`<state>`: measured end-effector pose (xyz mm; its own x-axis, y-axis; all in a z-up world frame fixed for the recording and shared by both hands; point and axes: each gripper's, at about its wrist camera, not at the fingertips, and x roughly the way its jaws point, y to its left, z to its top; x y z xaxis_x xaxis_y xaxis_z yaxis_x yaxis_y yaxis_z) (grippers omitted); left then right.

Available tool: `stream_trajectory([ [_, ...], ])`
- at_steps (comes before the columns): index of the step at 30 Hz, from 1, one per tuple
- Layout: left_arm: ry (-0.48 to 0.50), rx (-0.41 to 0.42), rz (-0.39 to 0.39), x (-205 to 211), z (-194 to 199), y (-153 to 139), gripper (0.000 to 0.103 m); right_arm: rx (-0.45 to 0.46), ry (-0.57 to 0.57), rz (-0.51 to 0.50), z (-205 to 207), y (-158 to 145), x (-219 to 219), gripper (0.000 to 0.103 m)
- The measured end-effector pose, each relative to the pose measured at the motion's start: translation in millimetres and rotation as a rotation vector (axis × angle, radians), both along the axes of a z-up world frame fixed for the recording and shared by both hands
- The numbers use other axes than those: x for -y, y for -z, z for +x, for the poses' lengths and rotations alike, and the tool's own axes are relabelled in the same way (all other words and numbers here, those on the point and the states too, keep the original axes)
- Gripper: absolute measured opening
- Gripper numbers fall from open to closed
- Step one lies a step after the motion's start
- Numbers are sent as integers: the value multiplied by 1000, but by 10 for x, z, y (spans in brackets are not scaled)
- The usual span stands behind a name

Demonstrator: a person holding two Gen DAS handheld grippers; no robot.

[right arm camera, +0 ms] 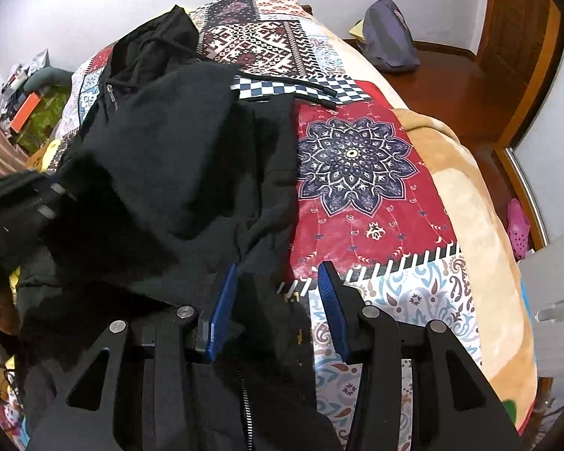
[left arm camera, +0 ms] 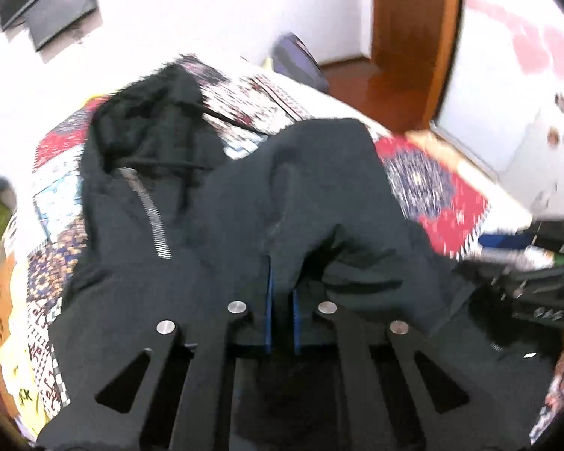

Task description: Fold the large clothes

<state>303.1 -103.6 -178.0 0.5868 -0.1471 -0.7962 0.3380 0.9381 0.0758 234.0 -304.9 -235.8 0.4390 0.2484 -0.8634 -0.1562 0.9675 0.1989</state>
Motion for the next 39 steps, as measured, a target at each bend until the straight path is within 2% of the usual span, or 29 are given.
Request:
stream_trajectory([
  [2,-51,19,-78,-274,-32,-213,7,4,-7,0,15,-19,-34,41],
  [5,-127,7,-198,-684,-75,-371,7,-2,-18,-11,39,13,-101,41],
  [9,-205,-76,-315,-1135,-144,-231,7,-36,-32,-22,67,120,-198,41],
  [14,-282,-212,-309,-1425,-328,287,10,-47,-30,-28,65,163,-248,41],
  [15,-296,-233,-315,-1476,-384,381,14,-49,-29,-30,66,164,-252,41],
  [18,-342,-245,-334,-1619,-534,543,34,-51,-29,-36,64,160,-248,41],
  [24,-414,-185,-401,-1861,-745,471,49,-48,-24,-57,52,157,-282,42],
  [27,-446,-186,-441,-2022,-831,475,49,-48,-17,-60,53,162,-289,42],
  [28,-459,-185,-432,-2057,-860,484,49,-48,-16,-62,54,163,-291,42],
  [31,-499,-162,-342,-2121,-929,458,49,-47,-13,-69,58,158,-301,42],
  [36,-458,-177,-411,-2121,-1010,427,49,-43,-8,-80,45,147,-333,42],
  [38,-425,-186,-447,-2074,-996,414,55,-41,-8,-80,36,143,-353,42],
  [39,-416,-191,-463,-2060,-978,411,61,-40,-9,-81,32,140,-363,42],
])
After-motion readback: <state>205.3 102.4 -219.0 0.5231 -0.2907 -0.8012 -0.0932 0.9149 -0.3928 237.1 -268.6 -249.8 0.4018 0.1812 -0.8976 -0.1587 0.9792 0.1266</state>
